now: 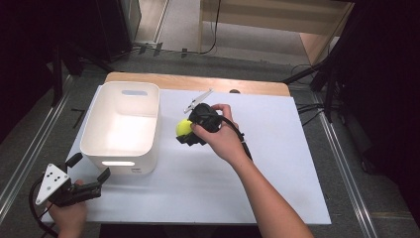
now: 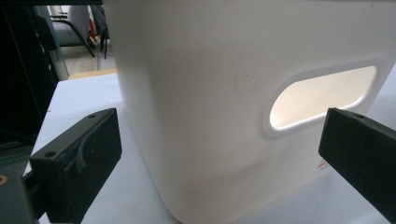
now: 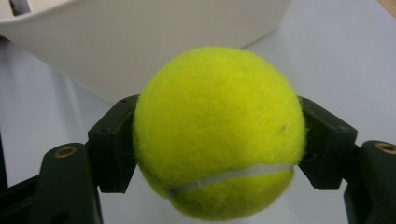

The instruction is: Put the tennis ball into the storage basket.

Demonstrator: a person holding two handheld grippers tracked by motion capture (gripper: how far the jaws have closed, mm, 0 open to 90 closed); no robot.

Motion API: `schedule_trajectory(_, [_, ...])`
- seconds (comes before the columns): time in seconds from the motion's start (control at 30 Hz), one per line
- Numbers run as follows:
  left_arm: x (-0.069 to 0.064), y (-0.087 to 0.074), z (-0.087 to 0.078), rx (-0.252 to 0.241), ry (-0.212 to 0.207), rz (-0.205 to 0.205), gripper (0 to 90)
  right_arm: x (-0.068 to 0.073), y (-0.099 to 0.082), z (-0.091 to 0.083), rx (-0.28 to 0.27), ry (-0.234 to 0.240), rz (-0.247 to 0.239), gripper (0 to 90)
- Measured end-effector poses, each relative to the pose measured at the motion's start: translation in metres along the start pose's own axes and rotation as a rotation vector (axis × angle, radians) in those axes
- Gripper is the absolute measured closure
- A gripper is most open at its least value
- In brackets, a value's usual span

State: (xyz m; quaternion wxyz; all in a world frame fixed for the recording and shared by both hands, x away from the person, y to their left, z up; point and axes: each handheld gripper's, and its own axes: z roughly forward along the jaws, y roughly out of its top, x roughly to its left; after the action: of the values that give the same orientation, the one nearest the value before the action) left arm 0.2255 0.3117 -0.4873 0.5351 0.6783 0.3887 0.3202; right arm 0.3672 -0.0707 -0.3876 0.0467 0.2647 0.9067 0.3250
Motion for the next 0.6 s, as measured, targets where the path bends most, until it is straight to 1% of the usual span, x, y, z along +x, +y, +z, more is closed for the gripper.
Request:
schedule_trajectory(0.03, [0.000,0.000,0.000,-0.001,0.000,-0.001,0.0,0.000,0.001,-0.001,-0.007,0.007,-0.003,24.1])
schedule_trajectory(0.17, [0.000,0.000,0.000,0.000,-0.001,0.000,0.0,0.002,0.005,-0.005,-0.021,0.010,-0.011,24.1])
schedule_trajectory(0.4, [0.000,0.000,0.000,0.000,0.000,-0.001,0.0,0.006,0.010,-0.009,-0.027,0.012,-0.020,24.2])
schedule_trajectory(0.47, [0.000,0.000,0.000,0.000,0.001,-0.001,0.0,0.010,0.014,-0.008,-0.032,0.028,-0.027,24.2])
schedule_trajectory(0.57, [0.000,0.000,0.000,-0.001,-0.001,-0.002,0.0,0.013,0.017,-0.008,-0.029,0.037,-0.030,24.2])
schedule_trajectory(0.6, [0.000,0.000,0.000,-0.001,0.000,-0.002,0.0,0.014,0.018,-0.007,-0.031,0.044,-0.041,24.2])
